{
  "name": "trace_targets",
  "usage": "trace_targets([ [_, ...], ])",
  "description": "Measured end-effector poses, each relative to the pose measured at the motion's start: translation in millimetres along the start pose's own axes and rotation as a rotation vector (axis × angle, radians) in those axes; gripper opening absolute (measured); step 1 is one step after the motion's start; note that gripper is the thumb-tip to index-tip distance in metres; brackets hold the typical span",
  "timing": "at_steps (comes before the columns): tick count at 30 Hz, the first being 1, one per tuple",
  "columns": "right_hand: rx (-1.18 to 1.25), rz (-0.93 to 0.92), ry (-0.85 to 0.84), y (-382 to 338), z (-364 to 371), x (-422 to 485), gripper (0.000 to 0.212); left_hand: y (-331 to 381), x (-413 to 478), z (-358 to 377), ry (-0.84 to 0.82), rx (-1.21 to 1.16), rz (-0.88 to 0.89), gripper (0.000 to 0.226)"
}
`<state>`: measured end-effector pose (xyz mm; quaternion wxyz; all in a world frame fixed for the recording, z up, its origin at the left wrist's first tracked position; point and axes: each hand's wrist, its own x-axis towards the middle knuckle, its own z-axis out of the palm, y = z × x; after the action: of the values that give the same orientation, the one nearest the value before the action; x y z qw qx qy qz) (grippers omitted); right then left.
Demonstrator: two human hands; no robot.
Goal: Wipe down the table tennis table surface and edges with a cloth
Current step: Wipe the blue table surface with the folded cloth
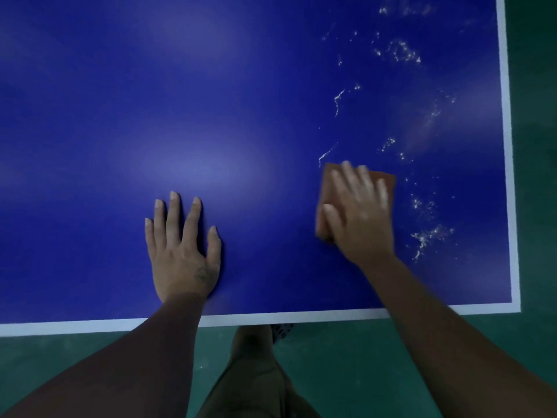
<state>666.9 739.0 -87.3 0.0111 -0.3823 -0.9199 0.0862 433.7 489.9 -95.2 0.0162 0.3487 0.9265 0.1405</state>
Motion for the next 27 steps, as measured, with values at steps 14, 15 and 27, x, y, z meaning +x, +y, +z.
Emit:
trace_targets([
  [14, 0.005, -0.131, -0.049, -95, 12, 52, 0.065, -2, 0, 0, -0.052, 0.028, -0.006, 0.065],
  [15, 0.017, -0.125, -0.032, -92, 12, 62, 0.065, -1, 1, 1, -0.053, 0.028, -0.001, 0.064],
  [27, -0.068, 0.204, 0.008, 18, -11, 63, 0.063, 112, 105, 22, 0.002, -0.205, -0.008, 0.059],
])
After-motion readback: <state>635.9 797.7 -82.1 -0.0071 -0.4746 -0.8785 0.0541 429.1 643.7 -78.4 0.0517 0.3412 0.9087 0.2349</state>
